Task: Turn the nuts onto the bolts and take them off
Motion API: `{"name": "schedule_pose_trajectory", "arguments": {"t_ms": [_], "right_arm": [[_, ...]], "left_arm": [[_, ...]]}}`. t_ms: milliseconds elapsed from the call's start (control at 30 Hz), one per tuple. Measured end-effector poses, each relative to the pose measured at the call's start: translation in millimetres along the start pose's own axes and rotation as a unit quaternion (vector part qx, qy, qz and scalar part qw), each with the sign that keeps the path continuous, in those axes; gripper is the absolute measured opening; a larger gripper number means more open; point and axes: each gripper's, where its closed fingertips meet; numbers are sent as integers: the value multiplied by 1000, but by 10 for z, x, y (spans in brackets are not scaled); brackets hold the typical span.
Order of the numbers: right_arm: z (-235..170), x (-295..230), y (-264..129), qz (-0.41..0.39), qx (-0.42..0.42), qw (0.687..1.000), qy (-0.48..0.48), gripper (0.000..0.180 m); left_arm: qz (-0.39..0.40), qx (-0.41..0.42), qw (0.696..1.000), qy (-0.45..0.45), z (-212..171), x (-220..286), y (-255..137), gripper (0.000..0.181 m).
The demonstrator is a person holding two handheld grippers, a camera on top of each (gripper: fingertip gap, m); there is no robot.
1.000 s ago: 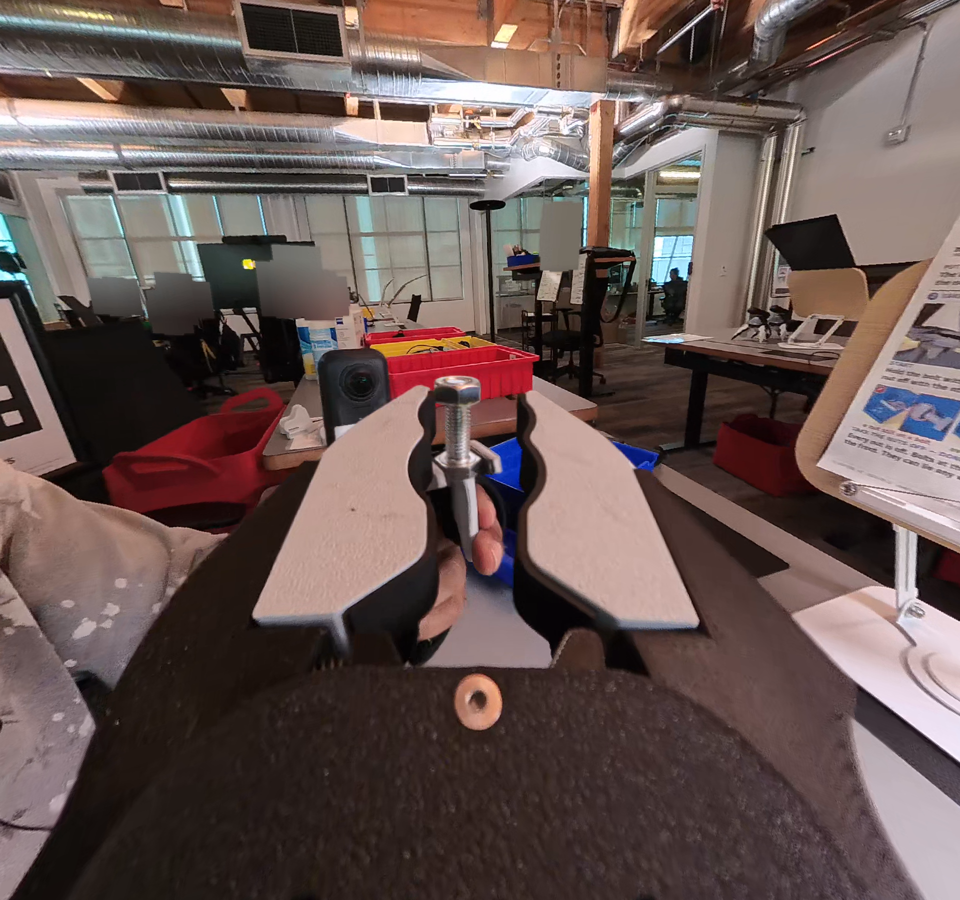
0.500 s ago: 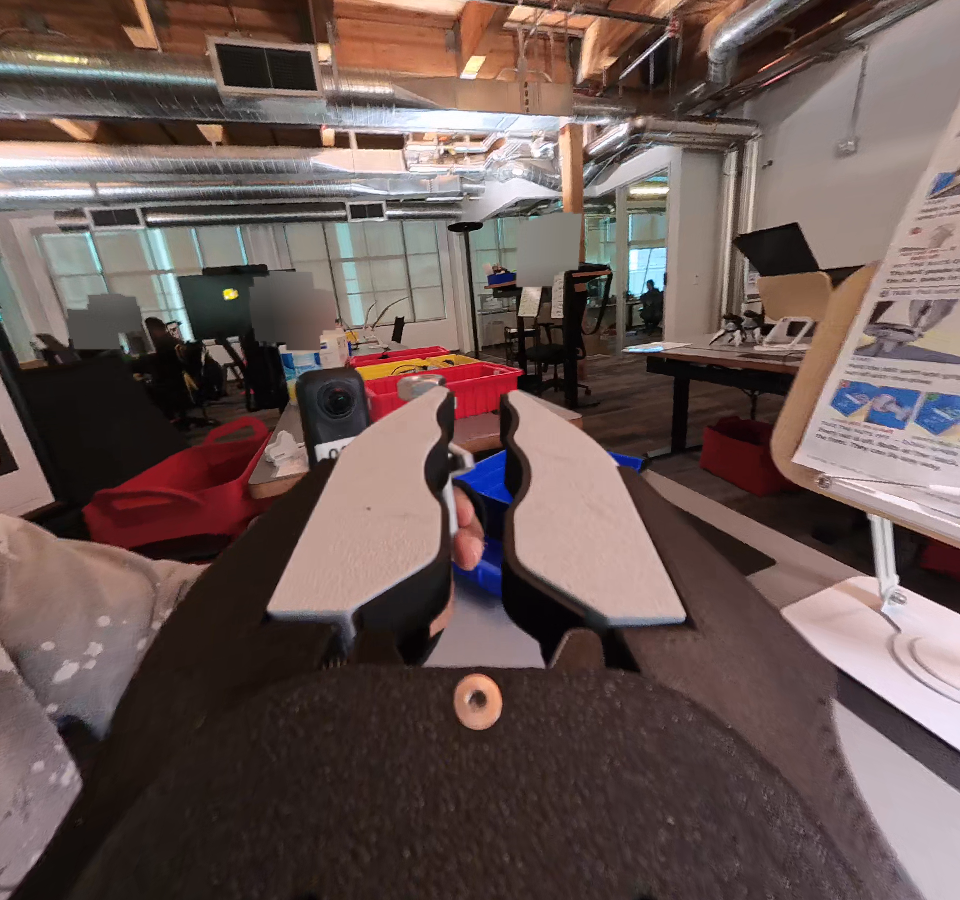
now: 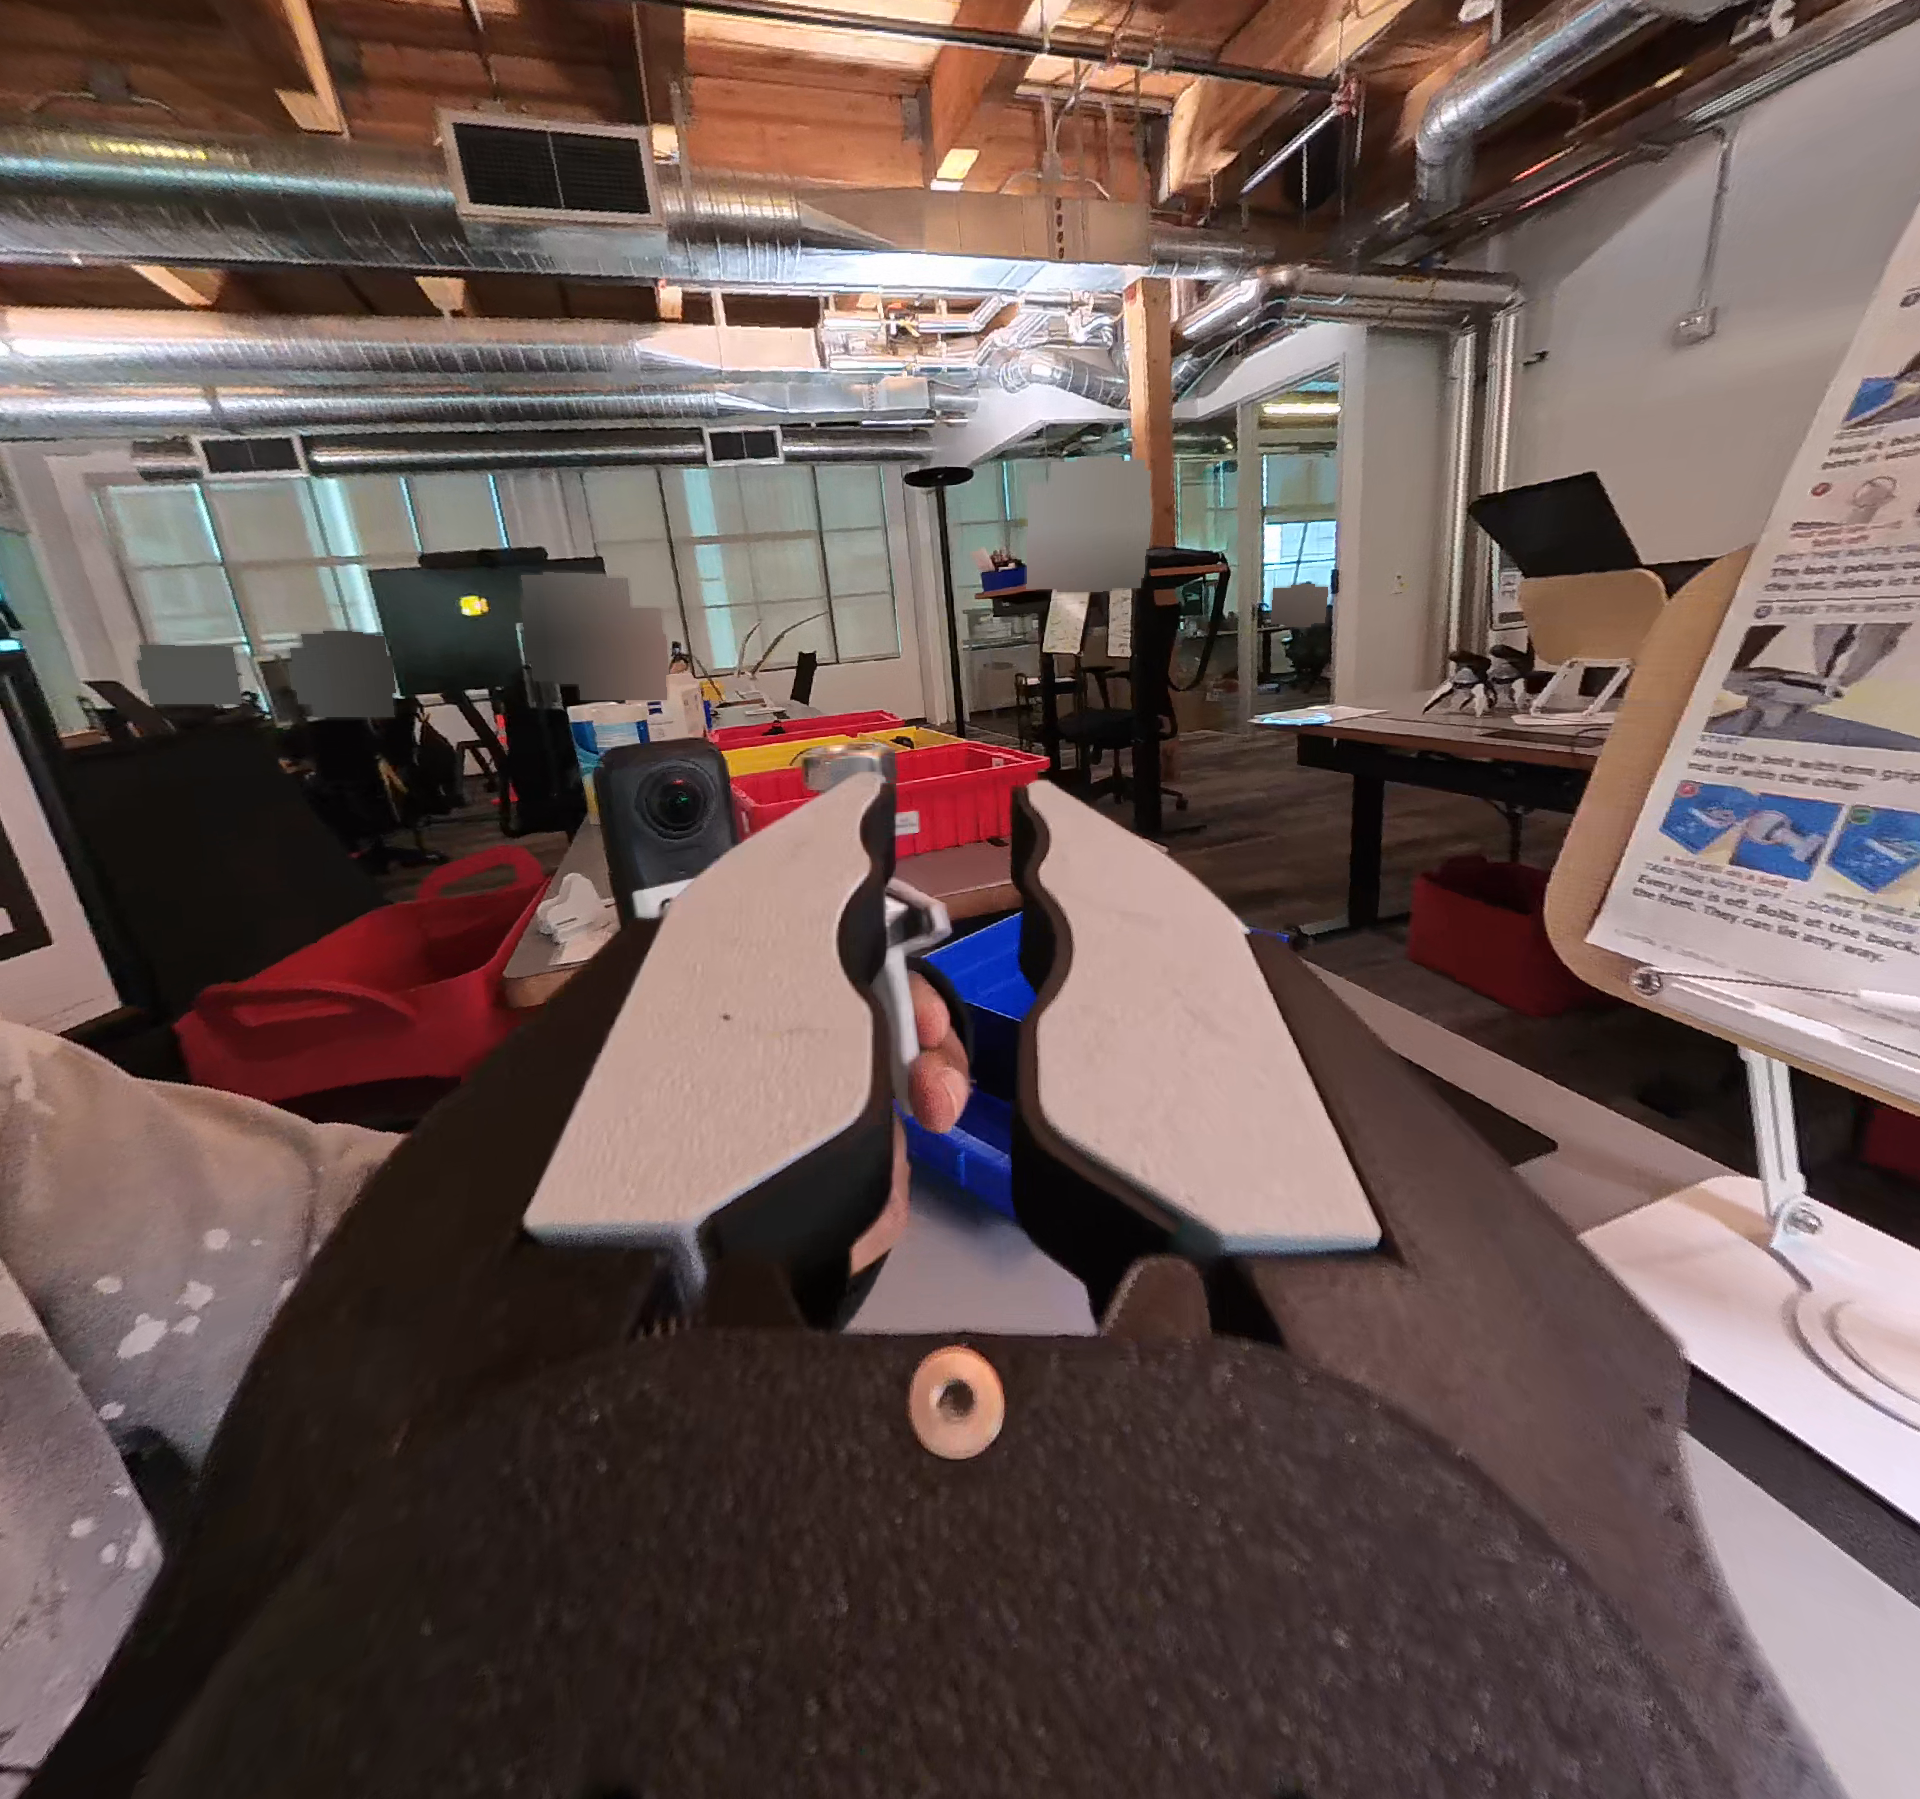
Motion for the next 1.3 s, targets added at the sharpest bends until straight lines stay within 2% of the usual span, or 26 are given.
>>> {"name": "schedule_pose_trajectory", "arguments": {"t_ms": [167,300,333,367,633,867,1133,1300], "right_arm": [[-44,-167,90,24,-9,1000,-9,28],[-45,-113,69,18,-8,1000,-1,26],[-35,-50,46,4,-7,1000,2,18],[-22,4,22,-8,-3,1000,1,17],[-31,-165,81,19,-7,1000,-12,26],[-15,-21,19,-6,-5,1000,-7,20],[-43,-172,87,15,-14,1000,-22,26],[-26,-12,20,-12,-10,1000,-14,19]], "left_arm": [[2,-11,1000,-4,-72,-17,20,18],[0,-9,1000,-4,-66,-5,18,18],[-3,-5,1000,-6,-46,-3,9,18],[-3,-4,1000,-6,-31,-6,4,18],[2,-13,1000,-5,-77,-17,20,18],[-1,-6,1000,-6,-40,-10,8,18],[0,-16,1000,-9,-107,-15,27,18],[0,-6,1000,-9,-44,-21,2,18]]}}
Point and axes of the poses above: each gripper's, where its closed fingertips meet, y out along the fingers, z out of its top, x = y × z across the jaws, and after that the axes turned 11 degrees about -y, right-handed
